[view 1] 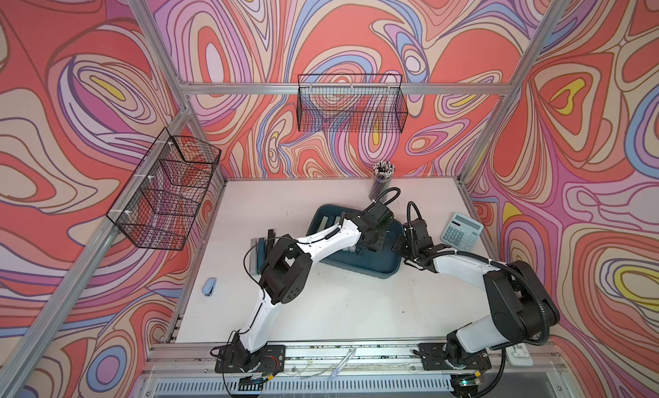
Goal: Put the pruning pliers into the storage box
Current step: Place the pruning pliers in the storage box.
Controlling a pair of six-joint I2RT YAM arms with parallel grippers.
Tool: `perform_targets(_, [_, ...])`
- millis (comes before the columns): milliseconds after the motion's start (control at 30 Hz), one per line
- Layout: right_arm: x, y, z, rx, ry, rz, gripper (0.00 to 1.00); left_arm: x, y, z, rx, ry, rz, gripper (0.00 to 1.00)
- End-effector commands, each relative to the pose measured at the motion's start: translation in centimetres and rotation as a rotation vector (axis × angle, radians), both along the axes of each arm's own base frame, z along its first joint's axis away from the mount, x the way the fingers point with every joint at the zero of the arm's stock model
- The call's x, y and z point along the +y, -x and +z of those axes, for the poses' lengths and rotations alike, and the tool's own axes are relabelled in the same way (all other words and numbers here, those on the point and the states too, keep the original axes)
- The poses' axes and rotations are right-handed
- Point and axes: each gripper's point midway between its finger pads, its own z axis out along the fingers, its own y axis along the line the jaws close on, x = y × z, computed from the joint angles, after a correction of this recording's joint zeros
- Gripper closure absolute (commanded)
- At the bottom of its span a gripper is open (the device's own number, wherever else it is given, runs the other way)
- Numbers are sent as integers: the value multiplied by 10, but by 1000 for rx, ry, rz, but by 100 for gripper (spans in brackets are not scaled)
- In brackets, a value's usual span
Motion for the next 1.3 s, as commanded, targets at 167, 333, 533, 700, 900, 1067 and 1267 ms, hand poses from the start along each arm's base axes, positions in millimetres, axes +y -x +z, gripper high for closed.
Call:
perform_targets(167, [13, -15, 34, -119, -114, -15, 90, 0, -11, -20, -4, -54, 64, 83])
perform_targets(333, [12, -13, 33, -119, -116, -18, 89, 2, -12, -31, -1, -80, 73, 79])
perform_targets(533, [12, -12, 32, -112, -118, -16, 89, 1, -14, -40, 1, -96, 78, 76])
perform_targets(700, [12, -10, 31, -109, -119, -17, 89, 5, -17, -46, -3, -114, 89, 73])
perform_targets(900, [11, -8, 30, -103, -115, -16, 87, 8, -22, -44, -12, -115, 96, 67])
perform_targets(1067, [9, -7, 32, -98, -91, -6, 82, 4, -24, -32, -31, -95, 84, 63])
perform_targets(1267, [2, -8, 40, -94, -5, 14, 75, -2, -26, 6, -81, -34, 51, 59])
